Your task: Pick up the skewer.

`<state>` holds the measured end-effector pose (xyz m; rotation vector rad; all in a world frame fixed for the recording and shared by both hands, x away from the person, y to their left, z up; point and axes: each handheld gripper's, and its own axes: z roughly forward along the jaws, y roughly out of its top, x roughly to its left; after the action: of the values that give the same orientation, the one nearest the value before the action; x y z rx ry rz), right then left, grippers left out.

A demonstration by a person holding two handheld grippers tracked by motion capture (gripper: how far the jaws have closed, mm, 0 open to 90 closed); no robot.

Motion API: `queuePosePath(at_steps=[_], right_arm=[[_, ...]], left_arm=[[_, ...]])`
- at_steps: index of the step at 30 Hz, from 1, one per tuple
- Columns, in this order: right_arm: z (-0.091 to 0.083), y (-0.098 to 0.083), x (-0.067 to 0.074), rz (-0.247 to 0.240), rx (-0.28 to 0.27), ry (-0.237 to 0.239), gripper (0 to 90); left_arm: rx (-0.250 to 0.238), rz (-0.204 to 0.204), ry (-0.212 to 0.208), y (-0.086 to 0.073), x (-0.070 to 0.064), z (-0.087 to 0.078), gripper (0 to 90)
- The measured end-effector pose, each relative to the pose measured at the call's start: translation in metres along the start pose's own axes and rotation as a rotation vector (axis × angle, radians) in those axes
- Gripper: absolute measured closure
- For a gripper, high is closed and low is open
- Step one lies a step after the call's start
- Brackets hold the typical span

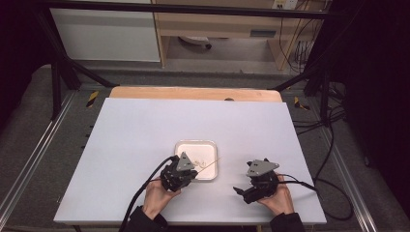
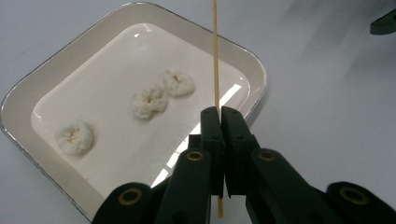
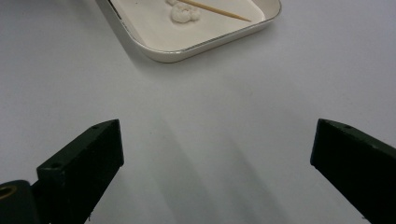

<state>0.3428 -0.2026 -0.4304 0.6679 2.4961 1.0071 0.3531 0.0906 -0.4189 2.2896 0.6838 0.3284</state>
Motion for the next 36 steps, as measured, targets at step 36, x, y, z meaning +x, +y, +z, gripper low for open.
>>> queuePosePath(at_steps=[36], right_arm=[[0.007,0.031,0.020,-0.393,0.082,-0.028,27.4]], left_arm=[[0.050,0.132,-0.081,0.033,-0.030,0.014,88.2]])
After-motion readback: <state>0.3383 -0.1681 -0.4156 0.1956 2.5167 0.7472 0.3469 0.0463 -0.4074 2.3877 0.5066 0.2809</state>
